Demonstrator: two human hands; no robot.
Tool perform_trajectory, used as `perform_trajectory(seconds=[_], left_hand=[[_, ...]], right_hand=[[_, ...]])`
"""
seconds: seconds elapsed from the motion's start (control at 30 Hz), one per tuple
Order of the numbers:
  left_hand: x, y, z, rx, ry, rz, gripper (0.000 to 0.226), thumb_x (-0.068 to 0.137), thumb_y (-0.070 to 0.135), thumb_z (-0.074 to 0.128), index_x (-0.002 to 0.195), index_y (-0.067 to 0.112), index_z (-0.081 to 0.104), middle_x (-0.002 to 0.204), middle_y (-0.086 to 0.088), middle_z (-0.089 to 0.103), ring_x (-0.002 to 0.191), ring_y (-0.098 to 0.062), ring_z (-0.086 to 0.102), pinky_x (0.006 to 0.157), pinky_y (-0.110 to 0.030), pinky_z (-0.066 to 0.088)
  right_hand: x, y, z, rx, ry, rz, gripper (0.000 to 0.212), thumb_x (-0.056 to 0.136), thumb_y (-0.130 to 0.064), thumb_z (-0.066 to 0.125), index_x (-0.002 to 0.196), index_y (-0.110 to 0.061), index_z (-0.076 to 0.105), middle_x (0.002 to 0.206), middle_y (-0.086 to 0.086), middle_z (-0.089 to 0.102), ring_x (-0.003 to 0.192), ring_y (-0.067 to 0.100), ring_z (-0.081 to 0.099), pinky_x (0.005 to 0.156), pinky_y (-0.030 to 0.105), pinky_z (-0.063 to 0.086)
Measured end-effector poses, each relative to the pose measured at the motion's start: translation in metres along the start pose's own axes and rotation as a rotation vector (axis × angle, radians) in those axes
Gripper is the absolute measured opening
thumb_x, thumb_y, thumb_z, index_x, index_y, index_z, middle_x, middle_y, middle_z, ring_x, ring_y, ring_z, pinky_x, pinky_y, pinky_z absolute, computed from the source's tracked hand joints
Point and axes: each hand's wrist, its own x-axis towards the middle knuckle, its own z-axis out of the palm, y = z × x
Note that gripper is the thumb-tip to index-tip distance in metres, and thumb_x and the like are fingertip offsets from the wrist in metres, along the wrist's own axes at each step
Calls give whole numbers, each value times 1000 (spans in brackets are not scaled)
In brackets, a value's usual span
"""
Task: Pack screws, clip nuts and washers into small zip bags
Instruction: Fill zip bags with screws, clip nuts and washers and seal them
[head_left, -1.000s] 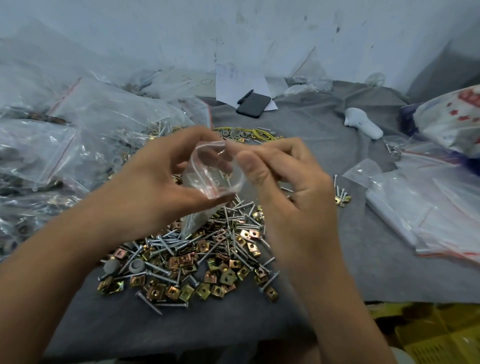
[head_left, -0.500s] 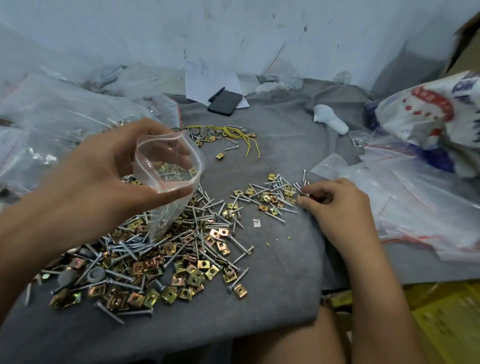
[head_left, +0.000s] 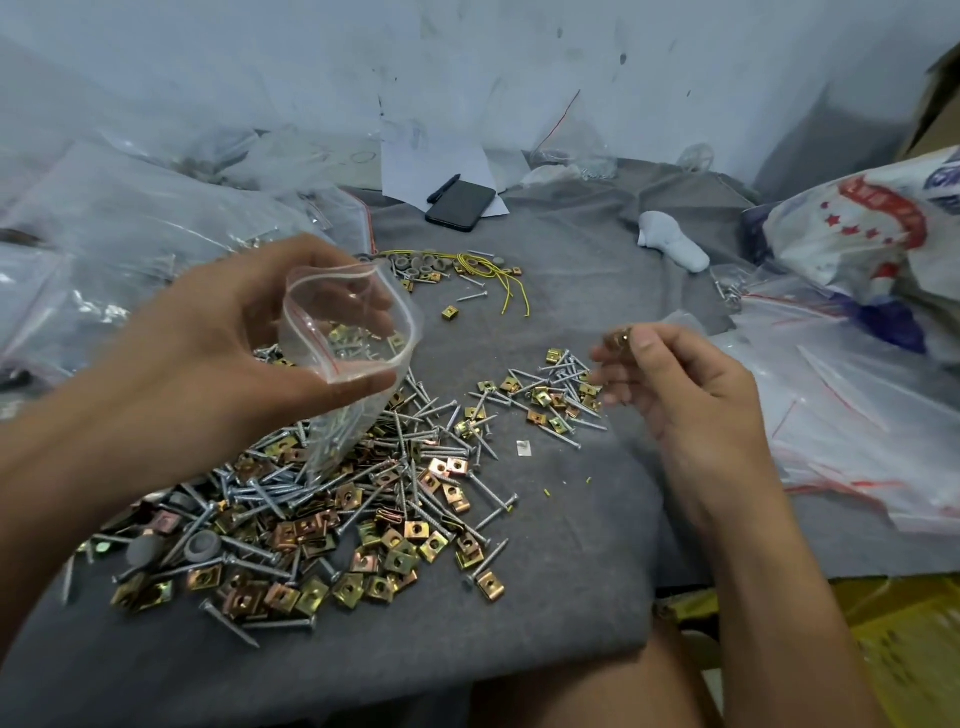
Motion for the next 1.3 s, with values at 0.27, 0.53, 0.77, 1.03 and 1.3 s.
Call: perform_trajectory(seconds=[0.27, 0.53, 0.77, 1.03, 1.3], left_hand=[[1, 4, 2, 3, -30, 1, 60, 69, 71, 86, 119, 43, 68, 119, 16, 77, 110, -8, 75, 95, -50, 59], [2, 2, 2, 0, -23, 33, 59, 72, 68, 86, 120, 41, 67, 118, 14, 77, 111, -9, 75, 100, -48, 57], [1, 0, 1, 2, -31, 28, 60, 73, 69, 86, 124, 43, 66, 120, 16, 77, 111, -6, 75, 88, -35, 64], [2, -1, 2, 8, -37, 34, 59, 75, 68, 86, 124, 42, 66, 119, 14, 77, 112, -9, 75, 96, -44, 61], [2, 2, 2, 3, -48, 16, 59, 74, 70, 85, 123, 44, 66, 119, 16, 77, 110, -6, 75, 89, -37, 65]], right_hand=[[-19, -25, 50, 468, -414, -95, 22, 105, -9, 48, 117, 0, 65, 104, 19, 74, 91, 30, 74, 80, 34, 60], [-21, -24, 54, 346, -443, -171, 20, 106, -15, 53, 117, -4, 66, 121, 22, 71, 108, 40, 72, 94, 44, 56], [-16, -30, 44, 566, -259, 31, 23, 105, -17, 48, 93, -8, 65, 90, 12, 69, 73, 21, 65, 72, 36, 58], [4, -8, 2, 437, 204, 365, 25, 104, -3, 40, 86, -9, 56, 70, 6, 56, 57, 15, 50, 55, 27, 52], [5, 11, -4, -1092, -74, 10, 5, 92, -24, 73, 95, -28, 72, 75, -12, 64, 80, 18, 62, 76, 37, 51]])
